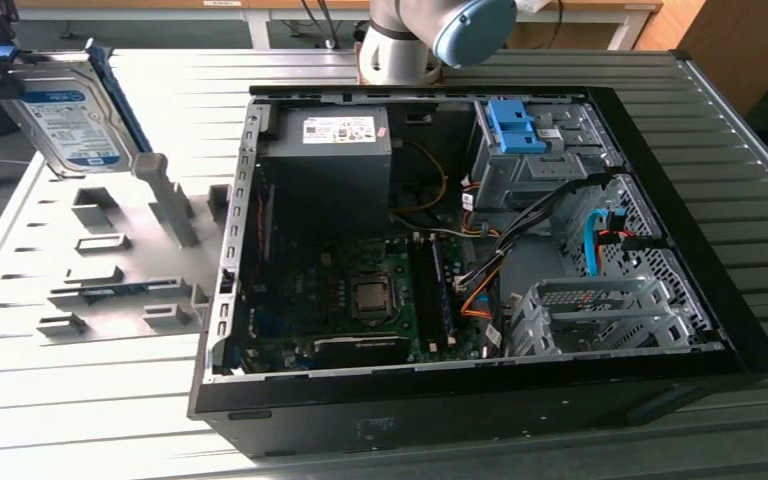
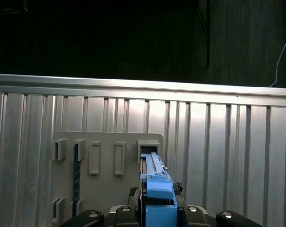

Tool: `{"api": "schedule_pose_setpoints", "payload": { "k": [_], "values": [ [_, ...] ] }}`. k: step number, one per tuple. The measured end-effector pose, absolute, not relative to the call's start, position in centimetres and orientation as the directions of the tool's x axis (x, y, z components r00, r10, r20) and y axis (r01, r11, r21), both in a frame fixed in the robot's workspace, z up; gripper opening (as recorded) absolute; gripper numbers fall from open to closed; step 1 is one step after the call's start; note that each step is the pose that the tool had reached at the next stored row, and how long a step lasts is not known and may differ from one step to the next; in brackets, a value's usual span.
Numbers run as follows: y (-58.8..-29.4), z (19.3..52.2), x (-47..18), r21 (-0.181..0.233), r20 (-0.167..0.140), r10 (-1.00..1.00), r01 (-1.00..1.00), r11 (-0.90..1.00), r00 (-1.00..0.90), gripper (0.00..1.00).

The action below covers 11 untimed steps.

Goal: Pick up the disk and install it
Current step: 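Pick up the disk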

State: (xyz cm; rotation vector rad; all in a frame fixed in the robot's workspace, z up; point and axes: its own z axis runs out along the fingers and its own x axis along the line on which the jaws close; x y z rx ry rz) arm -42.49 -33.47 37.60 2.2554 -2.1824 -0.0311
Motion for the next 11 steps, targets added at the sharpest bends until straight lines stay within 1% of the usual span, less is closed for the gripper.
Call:
{"api": "schedule_pose_setpoints", "payload": {
  "k": [11],
  "values": [
    [-33.47,38.20,-42.49,0.015,-0.012,-0.999,-0.999,-0.033,0.033,0.36]
  ]
}}
